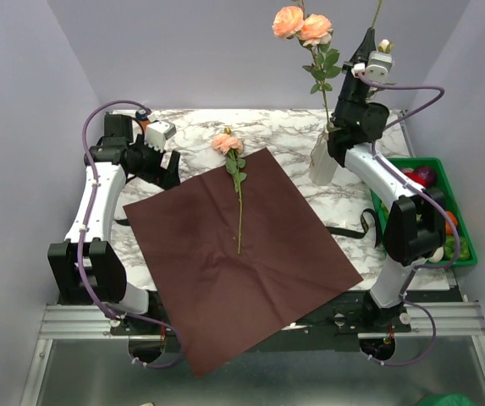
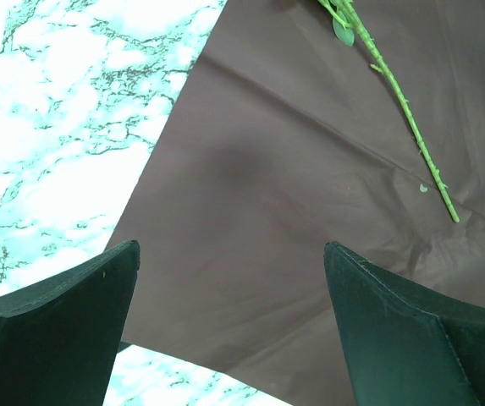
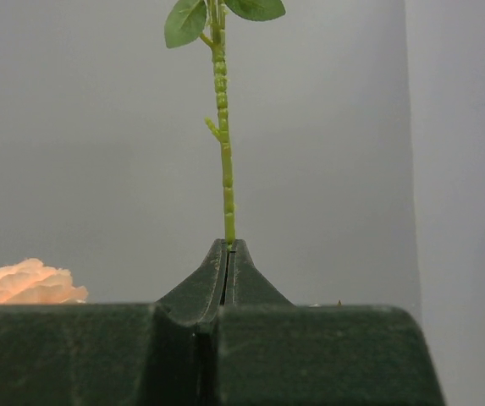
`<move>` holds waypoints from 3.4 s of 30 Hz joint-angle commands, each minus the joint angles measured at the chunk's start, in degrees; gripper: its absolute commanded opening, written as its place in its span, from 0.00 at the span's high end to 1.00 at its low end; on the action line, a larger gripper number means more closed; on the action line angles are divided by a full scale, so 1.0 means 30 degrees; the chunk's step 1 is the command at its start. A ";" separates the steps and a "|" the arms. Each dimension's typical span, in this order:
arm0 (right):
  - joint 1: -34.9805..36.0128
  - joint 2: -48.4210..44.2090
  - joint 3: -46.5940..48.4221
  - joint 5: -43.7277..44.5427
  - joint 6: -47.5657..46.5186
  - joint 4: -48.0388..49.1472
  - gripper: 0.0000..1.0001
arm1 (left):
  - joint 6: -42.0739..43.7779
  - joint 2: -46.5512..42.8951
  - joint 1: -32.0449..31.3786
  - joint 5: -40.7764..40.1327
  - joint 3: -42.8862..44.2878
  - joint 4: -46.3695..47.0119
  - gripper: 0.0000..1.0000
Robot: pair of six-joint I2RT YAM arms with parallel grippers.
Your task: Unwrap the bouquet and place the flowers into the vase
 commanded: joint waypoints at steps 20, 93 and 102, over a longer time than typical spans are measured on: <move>-0.1251 0.2601 0.0531 -0.0583 -0.0050 0.4063 0.99 | -0.0032 0.1579 -0.0020 -0.0010 0.1766 -0.0695 0.01; -0.4384 -0.7505 -0.0170 -1.6136 2.7104 -3.0155 0.19 | 0.0056 -0.2375 -0.0225 0.0048 -0.0869 -0.0110 0.01; -0.4855 -0.8823 -0.4359 -1.7487 3.1938 -2.7432 0.08 | 0.0262 -0.2698 -0.0225 0.0019 -0.1075 -0.0022 0.01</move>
